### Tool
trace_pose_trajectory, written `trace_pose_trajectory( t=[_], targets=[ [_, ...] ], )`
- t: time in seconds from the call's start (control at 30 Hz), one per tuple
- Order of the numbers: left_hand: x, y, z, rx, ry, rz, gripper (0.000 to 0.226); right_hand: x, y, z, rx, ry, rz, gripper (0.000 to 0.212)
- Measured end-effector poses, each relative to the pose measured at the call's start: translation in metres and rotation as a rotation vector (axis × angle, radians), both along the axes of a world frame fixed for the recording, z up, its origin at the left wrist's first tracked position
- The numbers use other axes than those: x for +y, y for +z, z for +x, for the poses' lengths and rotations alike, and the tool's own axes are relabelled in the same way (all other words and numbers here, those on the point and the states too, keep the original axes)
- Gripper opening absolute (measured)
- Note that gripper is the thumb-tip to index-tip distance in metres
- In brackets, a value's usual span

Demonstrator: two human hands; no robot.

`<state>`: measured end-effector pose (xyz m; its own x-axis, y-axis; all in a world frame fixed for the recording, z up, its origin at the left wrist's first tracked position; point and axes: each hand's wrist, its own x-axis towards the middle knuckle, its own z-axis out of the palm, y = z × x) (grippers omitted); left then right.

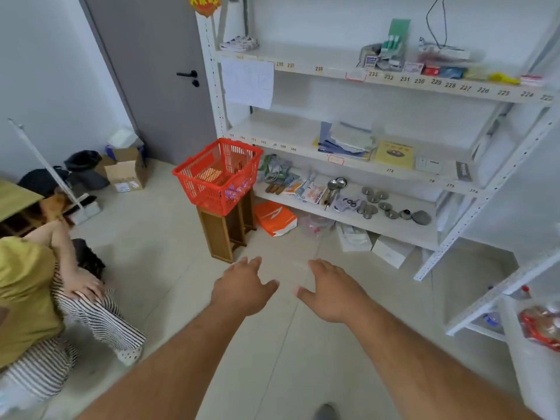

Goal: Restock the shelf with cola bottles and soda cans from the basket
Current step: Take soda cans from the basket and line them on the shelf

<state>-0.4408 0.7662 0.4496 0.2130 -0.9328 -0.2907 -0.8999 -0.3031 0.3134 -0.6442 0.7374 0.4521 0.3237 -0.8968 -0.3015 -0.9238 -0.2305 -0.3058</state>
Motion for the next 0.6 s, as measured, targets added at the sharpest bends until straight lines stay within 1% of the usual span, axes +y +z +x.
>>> trace_pose_trajectory(
  t=[0.17,0.3,0.4,0.6],
  targets=[
    [-0.055,0.003,0.003,-0.013,0.05,-0.015,0.079,-0.071,-0.002,0.006,-0.019,0.053,-0.016,0.088],
    [-0.102,0.017,-0.001,-0.038,0.074,0.001,0.079,-0.128,0.004,0.003,-0.037,0.07,0.006,0.087],
    [-0.137,0.02,0.002,-0.015,0.088,-0.007,0.077,-0.167,0.007,0.006,-0.048,0.084,0.003,0.081],
    [-0.207,0.012,0.023,0.023,0.145,0.039,0.08,-0.232,0.003,0.032,-0.045,0.113,0.025,0.082]
  ],
)
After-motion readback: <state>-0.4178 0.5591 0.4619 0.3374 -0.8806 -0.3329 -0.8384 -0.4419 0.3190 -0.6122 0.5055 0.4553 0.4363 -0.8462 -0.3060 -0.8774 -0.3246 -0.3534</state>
